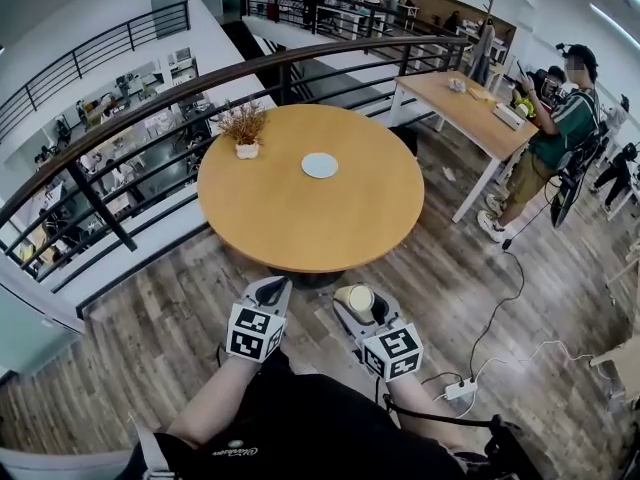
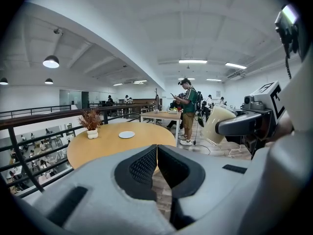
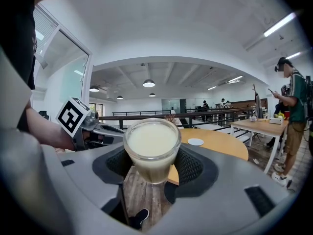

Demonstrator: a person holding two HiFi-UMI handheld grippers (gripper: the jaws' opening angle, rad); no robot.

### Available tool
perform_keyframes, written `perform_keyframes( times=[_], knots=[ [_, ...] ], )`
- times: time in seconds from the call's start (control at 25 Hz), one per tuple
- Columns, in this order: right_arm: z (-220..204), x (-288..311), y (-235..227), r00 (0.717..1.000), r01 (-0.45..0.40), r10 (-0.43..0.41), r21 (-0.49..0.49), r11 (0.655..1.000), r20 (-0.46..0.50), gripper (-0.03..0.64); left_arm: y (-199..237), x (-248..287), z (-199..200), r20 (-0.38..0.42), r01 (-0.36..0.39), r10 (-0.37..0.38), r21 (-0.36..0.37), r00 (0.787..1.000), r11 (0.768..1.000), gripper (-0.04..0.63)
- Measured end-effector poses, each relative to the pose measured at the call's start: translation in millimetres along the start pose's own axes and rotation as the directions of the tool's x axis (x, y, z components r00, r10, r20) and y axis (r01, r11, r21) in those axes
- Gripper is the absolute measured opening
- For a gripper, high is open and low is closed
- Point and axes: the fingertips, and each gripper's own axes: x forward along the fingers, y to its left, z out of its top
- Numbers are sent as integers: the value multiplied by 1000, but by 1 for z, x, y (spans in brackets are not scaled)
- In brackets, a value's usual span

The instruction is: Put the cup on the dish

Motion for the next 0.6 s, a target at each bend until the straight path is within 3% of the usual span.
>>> perform_keyframes(
  times=[0.36, 0.6],
  knots=[
    [12, 61, -27, 999, 25, -24, 23, 999, -29, 253, 55, 47, 9, -26, 23, -24, -24, 999, 999, 9],
    [32, 107, -49, 996, 71, -70, 23, 997, -47, 253, 95, 89, 30, -18, 79, -79, -20, 997, 997, 9]
  ],
)
